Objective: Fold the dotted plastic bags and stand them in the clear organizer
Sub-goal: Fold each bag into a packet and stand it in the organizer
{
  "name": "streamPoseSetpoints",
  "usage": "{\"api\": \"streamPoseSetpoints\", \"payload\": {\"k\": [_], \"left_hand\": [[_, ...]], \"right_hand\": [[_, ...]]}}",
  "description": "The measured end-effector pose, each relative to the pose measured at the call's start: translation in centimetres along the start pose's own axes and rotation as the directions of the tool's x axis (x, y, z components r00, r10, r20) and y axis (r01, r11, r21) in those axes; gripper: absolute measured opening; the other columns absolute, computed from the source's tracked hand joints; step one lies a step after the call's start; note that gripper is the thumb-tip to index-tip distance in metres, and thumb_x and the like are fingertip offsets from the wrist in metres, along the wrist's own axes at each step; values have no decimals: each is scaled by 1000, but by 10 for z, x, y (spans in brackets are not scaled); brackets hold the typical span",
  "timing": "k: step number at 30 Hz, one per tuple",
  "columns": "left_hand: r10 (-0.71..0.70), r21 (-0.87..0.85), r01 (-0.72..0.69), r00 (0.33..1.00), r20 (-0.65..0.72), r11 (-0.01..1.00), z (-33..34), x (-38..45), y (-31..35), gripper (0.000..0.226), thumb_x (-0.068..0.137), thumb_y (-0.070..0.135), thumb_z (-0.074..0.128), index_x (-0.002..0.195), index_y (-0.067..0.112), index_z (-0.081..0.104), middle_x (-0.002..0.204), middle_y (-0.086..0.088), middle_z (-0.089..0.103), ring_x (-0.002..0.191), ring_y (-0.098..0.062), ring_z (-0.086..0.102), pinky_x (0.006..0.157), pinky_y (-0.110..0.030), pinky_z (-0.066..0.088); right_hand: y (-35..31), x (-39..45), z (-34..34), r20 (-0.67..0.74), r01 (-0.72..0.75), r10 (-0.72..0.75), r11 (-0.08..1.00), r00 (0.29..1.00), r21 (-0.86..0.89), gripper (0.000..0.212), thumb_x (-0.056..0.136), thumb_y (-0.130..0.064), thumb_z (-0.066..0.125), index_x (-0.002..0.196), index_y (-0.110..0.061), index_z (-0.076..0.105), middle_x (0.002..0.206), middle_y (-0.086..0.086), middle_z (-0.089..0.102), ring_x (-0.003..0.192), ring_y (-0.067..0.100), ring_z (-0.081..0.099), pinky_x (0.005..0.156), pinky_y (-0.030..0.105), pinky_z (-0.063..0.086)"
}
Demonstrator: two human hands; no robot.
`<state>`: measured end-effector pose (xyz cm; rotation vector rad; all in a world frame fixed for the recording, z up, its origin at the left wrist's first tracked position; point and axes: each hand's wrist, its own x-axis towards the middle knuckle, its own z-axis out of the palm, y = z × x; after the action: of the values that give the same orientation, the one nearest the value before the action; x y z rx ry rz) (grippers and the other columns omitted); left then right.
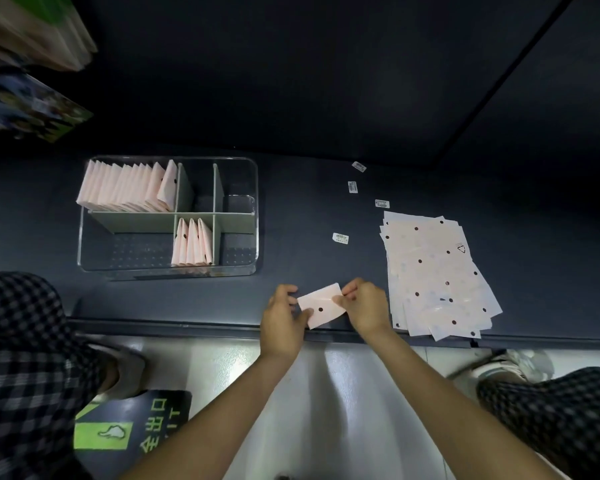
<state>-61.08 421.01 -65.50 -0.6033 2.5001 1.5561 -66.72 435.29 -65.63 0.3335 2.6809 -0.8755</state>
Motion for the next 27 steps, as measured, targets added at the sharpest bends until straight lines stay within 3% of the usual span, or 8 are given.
{"api": "streamPoseSetpoints", "payload": {"k": [3, 6, 8, 11, 13, 18, 23, 27], "left_hand": [[-85, -44, 85, 996, 20, 995, -1, 5, 4, 47, 80, 7, 72, 121, 8, 49, 86, 0, 55, 79, -14, 54, 76, -21, 41], [-143, -66, 143, 990, 9, 988, -4, 6, 3, 52, 79, 5, 72, 125, 9, 47, 104, -4, 46, 66, -7, 53, 76, -18, 39], [-124, -4, 125, 992, 16, 992, -7, 6, 2, 52, 79, 5, 71, 126, 8, 48, 109, -9, 51, 69, -11, 55, 80, -23, 42], [-127, 75, 121, 989, 79, 990, -11, 5, -1, 39, 81, 6, 70, 117, 7, 57, 97, -12, 66, 92, -26, 62, 81, -29, 44], [-148, 131, 133, 983, 112, 982, -14, 3, -1, 26, 82, 9, 69, 107, 8, 64, 95, -12, 68, 97, -27, 62, 79, -28, 44], [-22, 372, -31, 990, 137, 928, -20, -10, -10, 13, 84, 17, 67, 98, 18, 67, 115, -4, 50, 112, -19, 48, 93, -26, 40], [52, 333, -86, 993, 108, 939, -24, -25, -7, 10, 87, 11, 60, 86, 21, 59, 103, -3, 59, 92, -22, 58, 69, -25, 40], [164, 362, -215, 972, 167, 907, -40, -21, 0, 19, 87, 5, 52, 88, 22, 44, 88, -6, 66, 83, -31, 59, 66, -34, 42]], "right_hand": [[5, -15, 6, -34, -99, 110, 967, 993, 235, 13, 80, -17, 73, 86, -8, 65, 88, 10, 71, 71, 18, 60, 69, 22, 43], [6, -24, 9, -36, -150, 177, 912, 984, 382, 12, 80, -16, 73, 80, -12, 62, 86, 14, 71, 65, 20, 60, 75, 29, 50], [5, -28, 11, -40, -164, 194, 908, 980, 385, 12, 80, -15, 73, 82, -10, 62, 85, 14, 70, 67, 22, 62, 77, 31, 52], [3, -33, 14, -28, -157, 175, 934, 984, 321, 16, 80, -12, 72, 90, -4, 64, 76, 6, 65, 69, 21, 60, 70, 24, 47], [0, -37, 16, -29, -134, 147, 954, 989, 267, 15, 81, -12, 71, 91, -4, 63, 70, -2, 60, 69, 18, 59, 63, 18, 39], [-1, -55, 22, -22, -49, 52, 989, 998, 136, 13, 83, -10, 68, 93, -7, 60, 72, -3, 59, 77, 20, 61, 60, 17, 36], [-2, -61, 25, 48, 76, -74, 996, 996, -36, 29, 90, -12, 60, 116, -11, 49, 81, 1, 56, 84, 22, 57, 66, 25, 37], [-17, -58, 14, 128, 286, -260, 921, 957, -266, 50, 91, -20, 57, 137, -20, 38, 118, 3, 48, 110, 23, 45, 83, 26, 39]]}}
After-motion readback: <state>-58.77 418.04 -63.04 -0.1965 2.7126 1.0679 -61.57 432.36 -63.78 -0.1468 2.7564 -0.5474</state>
